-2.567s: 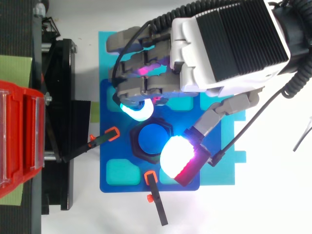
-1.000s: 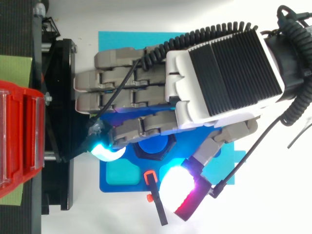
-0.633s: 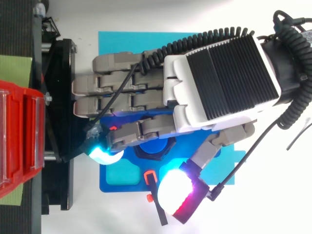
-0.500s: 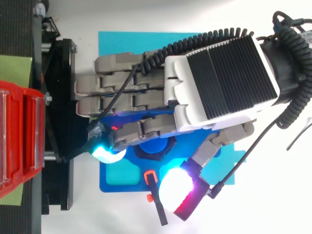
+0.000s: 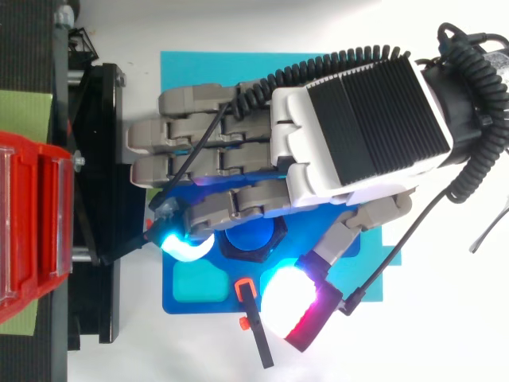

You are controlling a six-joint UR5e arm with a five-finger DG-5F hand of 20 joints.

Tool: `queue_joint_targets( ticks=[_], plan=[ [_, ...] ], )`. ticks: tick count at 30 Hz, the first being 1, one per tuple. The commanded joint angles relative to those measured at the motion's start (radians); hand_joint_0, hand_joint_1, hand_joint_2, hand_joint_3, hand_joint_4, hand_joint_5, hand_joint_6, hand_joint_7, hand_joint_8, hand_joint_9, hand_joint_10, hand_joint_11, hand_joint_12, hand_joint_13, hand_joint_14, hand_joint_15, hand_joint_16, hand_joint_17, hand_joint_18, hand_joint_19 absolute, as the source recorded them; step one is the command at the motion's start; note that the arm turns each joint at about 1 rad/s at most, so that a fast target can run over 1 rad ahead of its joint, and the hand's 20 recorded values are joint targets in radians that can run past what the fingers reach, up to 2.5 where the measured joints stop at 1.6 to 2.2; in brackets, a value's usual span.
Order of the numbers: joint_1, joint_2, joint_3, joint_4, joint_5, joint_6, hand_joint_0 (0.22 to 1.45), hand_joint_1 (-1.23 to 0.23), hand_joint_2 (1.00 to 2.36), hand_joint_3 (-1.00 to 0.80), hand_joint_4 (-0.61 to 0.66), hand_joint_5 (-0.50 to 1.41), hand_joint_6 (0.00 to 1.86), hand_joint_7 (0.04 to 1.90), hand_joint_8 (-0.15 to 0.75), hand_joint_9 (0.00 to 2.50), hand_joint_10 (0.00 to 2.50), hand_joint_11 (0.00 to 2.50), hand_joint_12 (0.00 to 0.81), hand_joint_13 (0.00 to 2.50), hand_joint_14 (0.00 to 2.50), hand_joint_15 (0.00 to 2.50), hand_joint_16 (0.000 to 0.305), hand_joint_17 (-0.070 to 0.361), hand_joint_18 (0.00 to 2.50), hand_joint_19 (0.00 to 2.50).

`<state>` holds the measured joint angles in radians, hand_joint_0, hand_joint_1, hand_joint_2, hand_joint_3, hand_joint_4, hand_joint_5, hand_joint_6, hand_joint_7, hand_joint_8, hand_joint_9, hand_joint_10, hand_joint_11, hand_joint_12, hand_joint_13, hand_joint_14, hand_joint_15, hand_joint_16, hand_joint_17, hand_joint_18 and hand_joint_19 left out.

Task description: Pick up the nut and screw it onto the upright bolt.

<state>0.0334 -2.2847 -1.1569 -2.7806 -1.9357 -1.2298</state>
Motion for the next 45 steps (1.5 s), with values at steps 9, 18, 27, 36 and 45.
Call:
queue_joint_targets(
  ticks=[9, 18, 27, 36, 45],
  plan=[
    [-0.006, 0.001, -0.001, 0.001, -0.002, 0.0, 0.47, -0.13, 1.0, -0.5, 0.25, -0.11, 0.5, 0.91, 0.243, 0.28, 0.0, 0.0, 0.331, 0.0, 0.0, 0.0, 0.047, 0.105, 0.0, 0.0],
    [-0.015, -0.001, -0.001, 0.004, -0.009, -0.002, 0.48, -0.14, 1.0, -0.5, 0.26, -0.1, 0.5, 0.97, 0.254, 0.36, 0.0, 0.0, 0.325, 0.0, 0.0, 0.0, 0.044, 0.099, 0.0, 0.0],
    [-0.03, -0.001, -0.001, 0.01, -0.025, -0.005, 0.48, -0.15, 1.0, -0.5, 0.28, -0.07, 0.5, 1.05, 0.264, 0.47, 0.0, 0.0, 0.32, 0.0, 0.0, 0.0, 0.042, 0.094, 0.0, 0.0],
    [-0.043, 0.001, 0.002, 0.015, -0.036, -0.004, 0.5, -0.19, 1.0, -0.5, 0.22, -0.02, 0.5, 1.19, 0.269, 0.63, 0.0, 0.0, 0.306, 0.08, 0.0, 0.0, 0.038, 0.086, 0.0, 0.0],
    [-0.058, 0.001, 0.011, -0.011, -0.057, -0.004, 0.51, -0.22, 1.0, -0.5, 0.18, 0.01, 0.5, 1.25, 0.266, 0.83, 0.0, 0.0, 0.282, 0.24, 0.0, 0.0, 0.032, 0.071, 0.0, 0.0]
  ],
)
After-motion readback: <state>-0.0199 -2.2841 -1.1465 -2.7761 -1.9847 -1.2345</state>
